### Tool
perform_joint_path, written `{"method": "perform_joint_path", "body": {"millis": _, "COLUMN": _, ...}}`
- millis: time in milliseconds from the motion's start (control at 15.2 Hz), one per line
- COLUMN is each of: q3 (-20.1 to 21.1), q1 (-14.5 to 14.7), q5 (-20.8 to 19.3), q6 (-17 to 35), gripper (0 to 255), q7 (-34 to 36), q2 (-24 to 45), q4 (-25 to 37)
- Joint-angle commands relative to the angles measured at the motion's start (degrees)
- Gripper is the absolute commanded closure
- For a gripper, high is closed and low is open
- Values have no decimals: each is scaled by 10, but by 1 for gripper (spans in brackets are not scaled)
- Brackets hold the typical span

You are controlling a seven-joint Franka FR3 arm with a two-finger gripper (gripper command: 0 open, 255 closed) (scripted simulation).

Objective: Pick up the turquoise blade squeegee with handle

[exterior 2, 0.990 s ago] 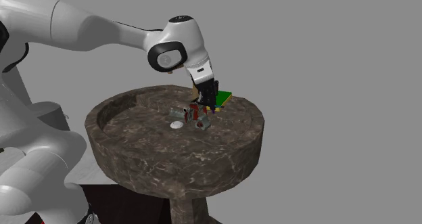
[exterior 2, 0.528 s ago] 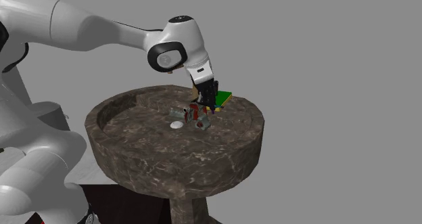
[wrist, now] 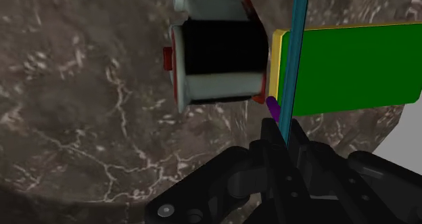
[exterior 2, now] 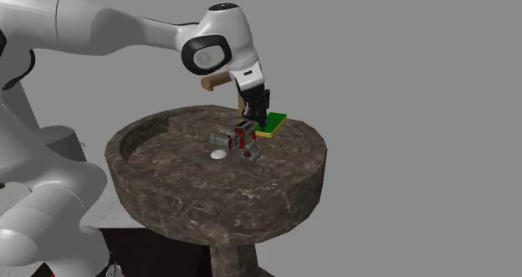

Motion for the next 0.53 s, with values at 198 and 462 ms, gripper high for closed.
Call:
{"method": "perform_joint_path", "body": {"millis": 198, "q3": -4, "q1": -3, "q5": -7, "q6": -38, "gripper": 255, "q7": 7, "q2": -1, "q4": 37}}
{"method": "perform_joint_path", "body": {"millis": 462, "q3": -6, "q1": -4, "q5": -9, "q6": -54, "gripper": 255, "q7": 11, "q2": -1, "q4": 54}}
